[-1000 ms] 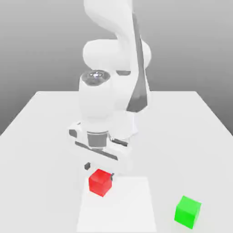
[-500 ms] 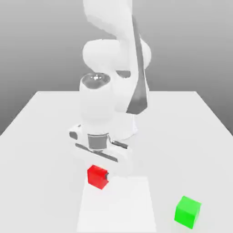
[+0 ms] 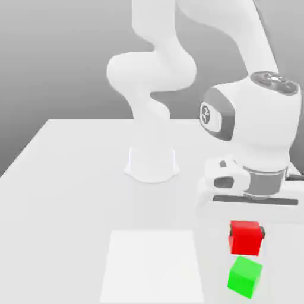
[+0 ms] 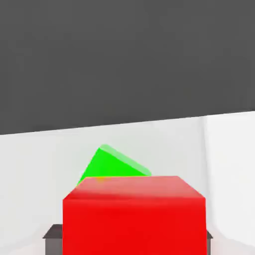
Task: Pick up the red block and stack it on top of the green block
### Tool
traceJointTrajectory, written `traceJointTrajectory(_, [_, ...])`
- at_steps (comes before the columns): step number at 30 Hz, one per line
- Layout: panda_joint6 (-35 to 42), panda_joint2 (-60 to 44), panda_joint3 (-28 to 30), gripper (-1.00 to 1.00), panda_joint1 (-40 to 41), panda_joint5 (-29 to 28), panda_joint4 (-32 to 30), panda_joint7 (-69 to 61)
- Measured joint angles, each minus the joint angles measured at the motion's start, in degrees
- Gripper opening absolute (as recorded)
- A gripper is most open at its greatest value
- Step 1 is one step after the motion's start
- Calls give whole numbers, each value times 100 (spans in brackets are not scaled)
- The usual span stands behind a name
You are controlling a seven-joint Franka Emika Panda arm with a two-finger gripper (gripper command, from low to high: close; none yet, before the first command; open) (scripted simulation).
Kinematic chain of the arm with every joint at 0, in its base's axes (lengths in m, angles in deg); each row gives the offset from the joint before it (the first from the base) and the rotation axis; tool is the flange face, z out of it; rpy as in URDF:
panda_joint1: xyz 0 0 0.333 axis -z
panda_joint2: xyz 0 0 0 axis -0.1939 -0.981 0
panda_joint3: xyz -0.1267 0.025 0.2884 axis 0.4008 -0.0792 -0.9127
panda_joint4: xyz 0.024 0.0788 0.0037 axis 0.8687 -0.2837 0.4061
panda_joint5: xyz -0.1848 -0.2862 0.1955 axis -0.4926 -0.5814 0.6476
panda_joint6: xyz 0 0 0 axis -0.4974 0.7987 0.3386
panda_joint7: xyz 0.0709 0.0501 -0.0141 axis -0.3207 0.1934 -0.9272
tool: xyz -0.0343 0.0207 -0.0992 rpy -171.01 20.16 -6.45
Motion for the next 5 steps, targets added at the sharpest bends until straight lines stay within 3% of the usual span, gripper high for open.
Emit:
traceJointTrajectory(1, [-178, -202, 61, -100, -54, -98, 20, 72])
traceJointTrajectory(2, [-309, -349, 109, 100, -94, -168, 32, 123])
traceJointTrajectory(5, [-309, -349, 109, 100, -94, -168, 32, 123])
